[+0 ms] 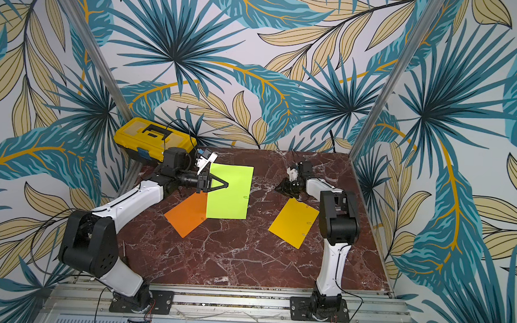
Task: Unclip the paperclips from the documents
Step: Place the paper clip at the center of the board.
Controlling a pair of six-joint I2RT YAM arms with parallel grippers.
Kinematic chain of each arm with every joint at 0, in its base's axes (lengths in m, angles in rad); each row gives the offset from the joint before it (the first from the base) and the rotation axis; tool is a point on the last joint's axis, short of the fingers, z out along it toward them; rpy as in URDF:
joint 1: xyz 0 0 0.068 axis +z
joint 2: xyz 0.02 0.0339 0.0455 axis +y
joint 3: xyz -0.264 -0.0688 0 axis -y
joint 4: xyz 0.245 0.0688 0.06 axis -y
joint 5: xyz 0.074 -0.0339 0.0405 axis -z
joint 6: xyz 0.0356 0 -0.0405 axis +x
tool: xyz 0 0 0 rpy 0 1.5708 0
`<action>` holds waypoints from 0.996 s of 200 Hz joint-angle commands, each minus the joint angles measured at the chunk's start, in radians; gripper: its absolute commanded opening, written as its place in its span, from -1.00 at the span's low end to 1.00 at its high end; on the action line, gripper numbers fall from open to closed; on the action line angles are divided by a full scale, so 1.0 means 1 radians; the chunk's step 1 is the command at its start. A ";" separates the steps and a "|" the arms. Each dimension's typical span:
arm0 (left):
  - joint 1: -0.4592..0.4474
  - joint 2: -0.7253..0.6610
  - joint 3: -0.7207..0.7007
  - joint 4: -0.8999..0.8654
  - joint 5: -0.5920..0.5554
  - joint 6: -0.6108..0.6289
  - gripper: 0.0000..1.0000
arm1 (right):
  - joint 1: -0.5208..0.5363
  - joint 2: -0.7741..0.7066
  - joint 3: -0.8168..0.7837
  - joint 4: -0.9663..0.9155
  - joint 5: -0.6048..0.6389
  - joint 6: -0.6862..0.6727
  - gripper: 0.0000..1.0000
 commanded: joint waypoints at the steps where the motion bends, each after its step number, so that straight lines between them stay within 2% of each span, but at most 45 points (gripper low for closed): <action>1: 0.008 -0.033 -0.015 0.017 0.001 0.014 -1.00 | -0.004 -0.100 -0.061 -0.010 -0.001 -0.031 -0.42; 55: 0.006 -0.022 -0.012 0.017 -0.005 0.013 -1.00 | -0.002 -0.296 -0.180 -0.020 -0.050 -0.067 -0.31; 89: 0.004 -0.018 -0.009 0.017 -0.004 0.013 -1.00 | 0.013 -0.427 -0.290 0.076 -0.143 -0.083 -0.15; 126: -0.001 -0.006 -0.004 0.018 -0.002 0.010 -1.00 | 0.074 -0.558 -0.391 0.166 -0.234 -0.143 0.11; 199: -0.005 -0.002 -0.004 0.017 -0.002 0.010 -1.00 | 0.175 -0.659 -0.498 0.382 -0.382 -0.145 0.32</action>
